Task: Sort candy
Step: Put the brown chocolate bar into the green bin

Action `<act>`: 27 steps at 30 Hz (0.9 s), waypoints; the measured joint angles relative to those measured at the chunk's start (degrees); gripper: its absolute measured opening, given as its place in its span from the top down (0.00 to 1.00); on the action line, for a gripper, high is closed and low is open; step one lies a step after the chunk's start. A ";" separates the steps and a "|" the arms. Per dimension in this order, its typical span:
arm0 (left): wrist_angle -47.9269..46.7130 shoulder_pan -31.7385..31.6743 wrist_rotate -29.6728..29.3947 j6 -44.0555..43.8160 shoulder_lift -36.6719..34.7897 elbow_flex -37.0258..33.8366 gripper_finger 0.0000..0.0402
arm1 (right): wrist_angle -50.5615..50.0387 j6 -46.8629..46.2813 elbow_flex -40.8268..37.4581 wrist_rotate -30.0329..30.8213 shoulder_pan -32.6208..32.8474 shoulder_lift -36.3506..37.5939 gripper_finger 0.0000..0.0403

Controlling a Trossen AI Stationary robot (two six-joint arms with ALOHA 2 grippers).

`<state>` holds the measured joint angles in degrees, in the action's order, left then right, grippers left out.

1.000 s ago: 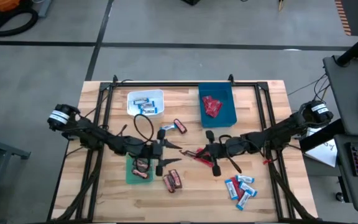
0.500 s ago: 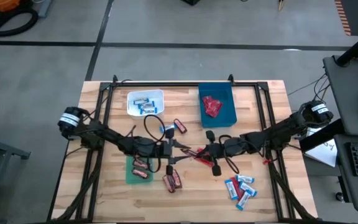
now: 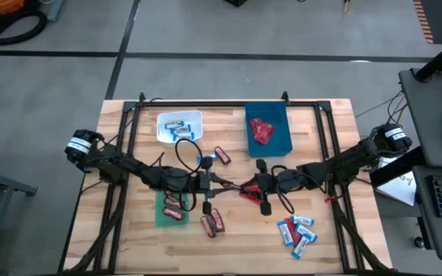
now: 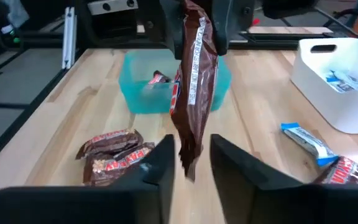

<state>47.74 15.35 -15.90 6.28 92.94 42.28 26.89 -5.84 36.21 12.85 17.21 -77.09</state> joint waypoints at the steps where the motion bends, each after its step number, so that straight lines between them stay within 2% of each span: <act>1: -2.00 0.00 -0.44 -0.85 -1.01 0.04 0.87 | -0.06 -0.24 0.00 0.66 0.00 0.09 0.73; 5: -16.37 0.00 -1.16 -6.63 -6.78 0.73 0.88 | -1.35 -0.60 0.00 2.50 0.00 0.81 0.61; 8: -30.47 0.00 -1.58 -15.38 -12.02 1.94 0.90 | -2.35 -0.68 0.00 3.96 -0.06 1.19 0.54; 10: -40.74 0.00 -2.45 -25.18 -15.50 3.18 0.90 | -3.05 -0.65 0.00 4.18 -0.13 1.24 0.51; 13: -57.33 0.09 -6.16 -45.60 -20.53 4.84 0.90 | -3.14 -0.64 0.00 4.26 -0.28 1.19 0.49; 15: -64.67 1.19 -7.27 -57.37 -23.26 4.93 0.90 | -3.20 -0.64 0.00 4.27 -0.35 1.19 0.48; 20: -77.16 7.08 -5.23 -75.66 -28.45 4.82 0.90 | -4.06 -0.62 0.00 4.29 -0.35 1.17 0.48; 24: -87.37 13.60 -8.00 -89.22 -30.36 4.70 0.91 | -4.37 -0.60 0.00 4.29 -0.35 1.17 0.48; 27: -91.54 18.04 -9.36 -98.90 -30.37 4.15 0.91 | -4.46 -0.60 0.00 4.29 -0.35 1.13 0.48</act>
<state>-43.80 33.40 -25.26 -92.61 62.56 46.43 22.43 -6.44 36.21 17.15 16.86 -75.96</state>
